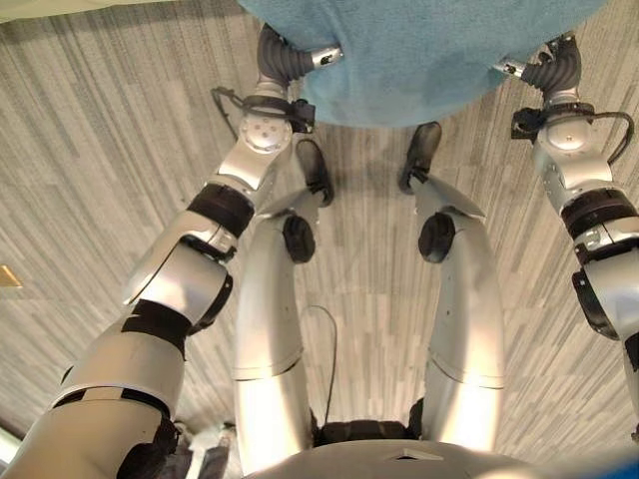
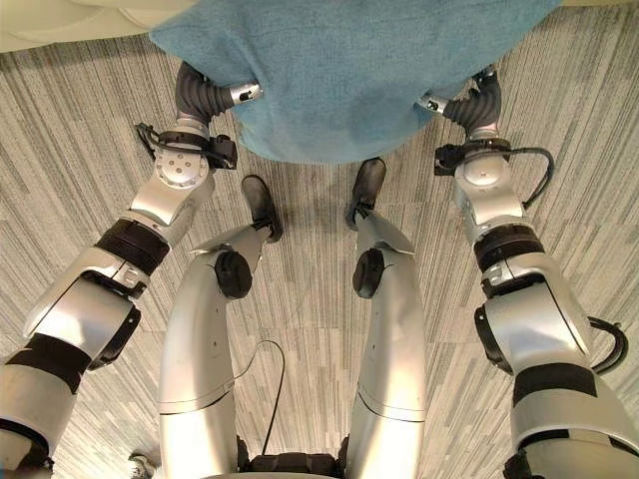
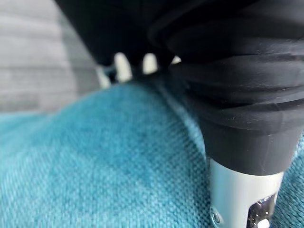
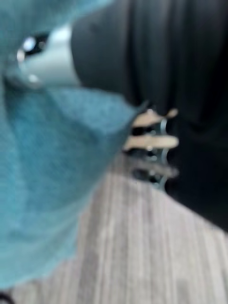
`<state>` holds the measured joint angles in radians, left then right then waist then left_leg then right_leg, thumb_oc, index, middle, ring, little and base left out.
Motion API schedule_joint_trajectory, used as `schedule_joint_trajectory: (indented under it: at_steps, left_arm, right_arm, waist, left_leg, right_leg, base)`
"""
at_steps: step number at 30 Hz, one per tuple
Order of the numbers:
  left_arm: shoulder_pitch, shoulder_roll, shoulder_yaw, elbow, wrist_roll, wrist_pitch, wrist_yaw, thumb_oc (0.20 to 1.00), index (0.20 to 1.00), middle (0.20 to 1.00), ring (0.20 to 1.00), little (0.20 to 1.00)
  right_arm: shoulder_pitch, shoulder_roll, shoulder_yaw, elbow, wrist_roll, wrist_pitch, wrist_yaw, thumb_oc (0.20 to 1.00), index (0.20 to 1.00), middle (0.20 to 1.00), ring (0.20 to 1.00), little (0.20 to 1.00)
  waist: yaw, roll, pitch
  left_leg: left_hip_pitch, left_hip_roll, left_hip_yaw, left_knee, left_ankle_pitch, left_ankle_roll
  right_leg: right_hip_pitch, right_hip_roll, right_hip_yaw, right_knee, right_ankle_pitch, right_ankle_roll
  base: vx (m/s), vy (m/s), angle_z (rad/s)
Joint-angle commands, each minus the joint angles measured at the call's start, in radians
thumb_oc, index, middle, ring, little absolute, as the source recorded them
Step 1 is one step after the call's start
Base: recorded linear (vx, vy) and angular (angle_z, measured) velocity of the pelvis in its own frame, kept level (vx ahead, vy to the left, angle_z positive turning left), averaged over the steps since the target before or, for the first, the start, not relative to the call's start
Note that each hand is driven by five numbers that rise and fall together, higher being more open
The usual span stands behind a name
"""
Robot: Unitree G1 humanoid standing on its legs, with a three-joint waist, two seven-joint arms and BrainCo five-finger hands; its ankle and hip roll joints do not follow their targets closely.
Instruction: Pick up all the scattered cushions and arrange them neatly on the sofa.
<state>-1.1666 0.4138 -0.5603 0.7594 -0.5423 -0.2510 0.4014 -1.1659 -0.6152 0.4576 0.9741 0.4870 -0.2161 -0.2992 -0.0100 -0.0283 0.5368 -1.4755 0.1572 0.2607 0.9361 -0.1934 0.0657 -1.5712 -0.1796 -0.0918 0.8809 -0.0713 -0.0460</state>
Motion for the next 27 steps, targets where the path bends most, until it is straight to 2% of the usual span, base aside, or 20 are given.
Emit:
schedule_joint_trajectory:
  at_steps: [1,4,6,7,8,9,10,11,16,20,24,27]
  left_arm:
    - [0.019,-0.125,-0.001,-0.056,-0.012,-0.043,-0.004,1.0,1.0,1.0,1.0,1.0]
    - [0.021,-0.151,0.008,-0.058,-0.018,-0.042,0.015,1.0,1.0,1.0,1.0,1.0]
    - [0.019,-0.152,0.01,-0.057,-0.016,-0.04,0.017,1.0,1.0,1.0,1.0,1.0]
    - [0.017,-0.15,0.013,-0.054,-0.017,-0.039,0.02,1.0,1.0,1.0,1.0,1.0]
    - [0.017,-0.146,0.016,-0.058,-0.017,-0.04,0.023,1.0,1.0,1.0,1.0,1.0]
    - [0.023,-0.144,0.021,-0.06,-0.019,-0.04,0.027,0.868,0.868,0.868,0.868,0.868]
    - [0.027,-0.145,0.03,-0.064,-0.022,-0.041,0.033,0.489,0.489,0.489,0.489,0.489]
    - [0.036,-0.145,0.039,-0.08,-0.031,-0.046,0.04,0.2,0.2,0.2,0.2,0.2]
    - [0.08,-0.132,0.064,-0.135,-0.022,-0.053,0.043,0.2,0.2,0.2,0.2,0.2]
    - [0.178,-0.121,0.121,-0.251,-0.019,-0.08,0.045,0.2,0.2,0.2,0.2,0.2]
    - [0.317,-0.104,0.187,-0.404,-0.004,-0.097,0.035,0.2,0.2,0.2,0.2,0.2]
    - [0.425,-0.107,0.215,-0.485,-0.008,-0.102,0.011,0.2,0.2,0.2,0.2,0.2]
  right_arm:
    - [-0.015,0.066,0.056,-0.143,0.009,-0.069,-0.015,1.0,1.0,1.0,1.0,1.0]
    - [-0.022,0.141,0.052,-0.249,0.033,-0.094,-0.01,1.0,1.0,1.0,1.0,1.0]
    - [-0.024,0.159,0.052,-0.275,0.047,-0.098,0.002,1.0,1.0,1.0,1.0,1.0]
    - [-0.026,0.172,0.057,-0.297,0.046,-0.099,0.009,0.711,0.711,0.711,0.711,0.711]
    - [-0.022,0.184,0.056,-0.319,0.06,-0.105,0.018,0.583,0.583,0.583,0.583,0.583]
    - [-0.016,0.196,0.052,-0.347,0.071,-0.113,0.027,0.2,0.2,0.2,0.2,0.2]
    - [-0.008,0.206,0.05,-0.369,0.072,-0.116,0.033,0.2,0.2,0.2,0.2,0.2]
    - [0.009,0.217,0.043,-0.405,0.087,-0.124,0.041,0.2,0.2,0.2,0.2,0.2]
    - [0.081,0.229,-0.004,-0.496,0.098,-0.151,0.048,0.2,0.2,0.2,0.2,0.2]
    - [0.203,0.217,-0.074,-0.619,0.053,-0.169,0.039,0.2,0.2,0.2,0.2,0.2]
    - [0.37,0.182,-0.129,-0.765,-0.048,-0.154,0.036,0.2,0.2,0.2,0.2,0.2]
    - [0.486,0.195,-0.153,-0.816,-0.09,-0.146,0.05,0.2,0.2,0.2,0.2,0.2]
  waist:
    - [-0.037,0.094,-0.092]
    - [-0.039,0.089,-0.106]
    - [-0.04,0.089,-0.111]
    - [-0.04,0.086,-0.118]
    - [-0.041,0.086,-0.123]
    - [-0.043,0.084,-0.13]
    - [-0.043,0.081,-0.138]
    - [-0.044,0.081,-0.144]
    - [-0.05,0.082,-0.168]
    - [-0.057,0.082,-0.21]
    - [-0.065,0.075,-0.238]
    - [-0.059,0.068,-0.255]
  left_leg:
    - [-0.039,0.012,-0.126,-0.095,0.109,-0.093]
    - [-0.039,0.014,-0.123,-0.094,0.106,-0.092]
    - [-0.038,0.015,-0.123,-0.096,0.106,-0.092]
    - [-0.038,0.015,-0.122,-0.099,0.107,-0.092]
    - [-0.037,0.015,-0.12,-0.102,0.107,-0.093]
    - [-0.035,0.015,-0.118,-0.106,0.108,-0.093]
    - [-0.031,0.017,-0.116,-0.114,0.11,-0.095]
    - [-0.024,0.02,-0.115,-0.123,0.112,-0.097]
    - [0.02,0.023,-0.115,-0.159,0.115,-0.1]
    - [0.12,0.023,-0.12,-0.234,0.121,-0.107]
    - [0.263,0.022,-0.127,-0.328,0.132,-0.122]
    - [0.378,0.015,-0.132,-0.409,0.151,-0.133]
  right_leg:
    - [0.002,0.017,0.053,-0.022,0.034,0.143]
    - [0.002,0.023,0.047,-0.024,0.033,0.141]
    - [0.002,0.025,0.044,-0.026,0.034,0.14]
    - [0.002,0.026,0.041,-0.029,0.034,0.139]
    - [0.002,0.026,0.038,-0.031,0.034,0.139]
    - [0.002,0.027,0.036,-0.034,0.034,0.139]
    - [0.006,0.028,0.032,-0.038,0.033,0.138]
    - [0.014,0.027,0.027,-0.046,0.035,0.138]
    - [0.057,0.027,0.009,-0.07,0.032,0.139]
    - [0.156,0.021,-0.014,-0.123,0.027,0.14]
    - [0.308,0.012,-0.034,-0.208,0.038,0.145]
    - [0.428,0.004,-0.053,-0.277,0.044,0.148]
  base:
    - [0.0,0.0,0.0]
    - [0.01,-0.013,-0.06]
    - [0.0,-0.01,-0.09]
    - [0.0,-0.01,-0.05]
    - [0.0,0.0,0.0]
    - [0.0,0.0,0.0]
    - [0.0,0.0,0.0]
    - [0.0,0.0,0.0]
    - [0.0,0.0,0.0]
    - [0.0,-0.007,0.02]
    - [-0.03,-0.01,0.05]
    - [-0.02,-0.026,0.05]
